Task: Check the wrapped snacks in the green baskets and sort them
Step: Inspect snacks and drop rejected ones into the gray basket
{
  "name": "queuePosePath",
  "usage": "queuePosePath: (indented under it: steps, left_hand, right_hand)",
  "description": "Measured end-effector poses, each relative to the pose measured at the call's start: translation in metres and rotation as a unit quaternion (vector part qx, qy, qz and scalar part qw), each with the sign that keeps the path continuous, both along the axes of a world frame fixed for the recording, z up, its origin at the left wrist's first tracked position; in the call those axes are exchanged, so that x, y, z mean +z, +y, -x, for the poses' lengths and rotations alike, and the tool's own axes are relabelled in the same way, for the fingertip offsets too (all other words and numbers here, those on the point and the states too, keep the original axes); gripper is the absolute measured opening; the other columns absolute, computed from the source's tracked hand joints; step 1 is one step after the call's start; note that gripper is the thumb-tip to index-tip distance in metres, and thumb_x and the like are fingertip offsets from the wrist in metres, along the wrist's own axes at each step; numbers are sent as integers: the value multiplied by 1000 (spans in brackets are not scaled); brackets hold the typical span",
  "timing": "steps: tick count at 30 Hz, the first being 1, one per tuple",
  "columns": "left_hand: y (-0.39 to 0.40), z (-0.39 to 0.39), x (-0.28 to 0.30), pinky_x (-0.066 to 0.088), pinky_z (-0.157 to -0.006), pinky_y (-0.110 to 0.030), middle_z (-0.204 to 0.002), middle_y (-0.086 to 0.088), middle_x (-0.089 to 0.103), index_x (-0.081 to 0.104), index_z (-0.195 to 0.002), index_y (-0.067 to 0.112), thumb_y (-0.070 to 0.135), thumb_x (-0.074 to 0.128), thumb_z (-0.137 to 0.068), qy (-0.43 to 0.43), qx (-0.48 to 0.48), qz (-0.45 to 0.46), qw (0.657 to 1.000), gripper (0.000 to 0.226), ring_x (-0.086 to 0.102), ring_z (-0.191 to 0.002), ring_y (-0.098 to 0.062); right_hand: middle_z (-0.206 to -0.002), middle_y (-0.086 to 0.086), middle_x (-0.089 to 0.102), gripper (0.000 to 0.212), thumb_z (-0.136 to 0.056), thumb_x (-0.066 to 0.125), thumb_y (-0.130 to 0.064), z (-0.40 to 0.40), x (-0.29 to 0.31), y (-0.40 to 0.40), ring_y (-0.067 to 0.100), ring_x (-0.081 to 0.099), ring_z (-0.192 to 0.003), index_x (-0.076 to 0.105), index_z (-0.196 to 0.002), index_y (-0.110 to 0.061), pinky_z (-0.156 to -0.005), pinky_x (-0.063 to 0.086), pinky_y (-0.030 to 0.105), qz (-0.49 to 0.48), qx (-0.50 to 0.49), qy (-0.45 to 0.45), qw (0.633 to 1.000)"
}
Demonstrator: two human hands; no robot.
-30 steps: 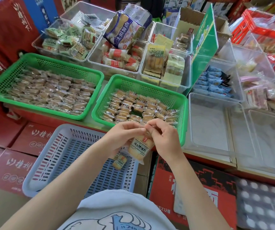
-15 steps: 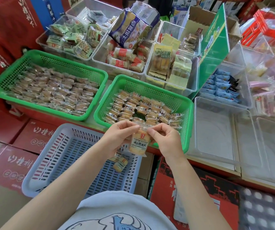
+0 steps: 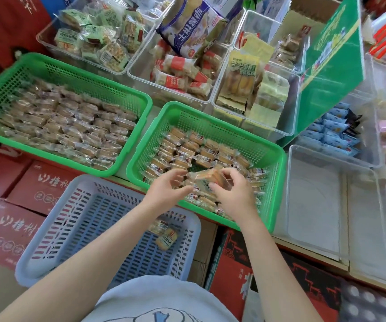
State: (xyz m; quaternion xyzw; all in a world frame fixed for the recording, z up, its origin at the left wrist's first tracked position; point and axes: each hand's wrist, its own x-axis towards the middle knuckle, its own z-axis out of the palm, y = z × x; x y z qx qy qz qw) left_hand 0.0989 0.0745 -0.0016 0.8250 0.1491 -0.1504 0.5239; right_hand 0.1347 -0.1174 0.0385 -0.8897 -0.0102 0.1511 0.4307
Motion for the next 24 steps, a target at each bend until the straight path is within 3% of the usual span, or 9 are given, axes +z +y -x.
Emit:
queuePosePath:
  steps: [4, 7, 10, 16, 24]
  left_hand:
    - [4, -20, -25, 21, -121, -33, -158, 1, 39, 41, -152, 20, 42, 57, -99, -56, -102, -187, 975, 59, 29, -148, -16]
    - [5, -28, -42, -1, -127, -41, -169, 1, 10, 21, -160, 24, 55, 38, -103, -38, -206, -300, 931, 68, -1, -157, -19]
    - [7, -30, -54, -3, -127, -46, -170, -1, -1, 10, -162, 24, 63, 21, -103, 1, -255, -359, 898, 72, -9, -156, -20]
    - [6, -31, -60, -4, -126, -48, -169, -1, -3, 5, -162, 26, 68, 4, -94, -22, -237, -374, 896, 80, -9, -156, -19]
    - [1, -42, -66, -6, -125, -53, -168, 1, -12, -5, -162, 26, 69, 13, -98, 10, -243, -376, 894, 78, -17, -155, -20]
  right_hand:
    - [-93, -13, 60, 20, -90, 71, -19, -24, -17, 5, 7, 59, -85, 58, -106, -25, -69, 49, 23, 32, -23, -44, 998]
    - [-98, -10, 61, 27, -90, 71, -17, -37, -40, 14, 11, 58, -89, 58, -113, -20, -78, 49, 27, 85, 17, -92, 992]
    - [-103, 3, 61, 36, -89, 71, -11, -42, -60, 22, 18, 55, -92, 51, -119, -11, -73, 44, 29, 144, 62, -124, 980]
    - [-98, 7, 64, 29, -84, 69, 2, -50, -80, 27, 25, 55, -91, 60, -111, -7, -76, 49, 34, 192, 145, -176, 955]
    - [-99, 10, 65, 30, -86, 69, 1, -54, -98, 34, 29, 58, -91, 64, -115, -5, -75, 54, 39, 247, 163, -192, 936]
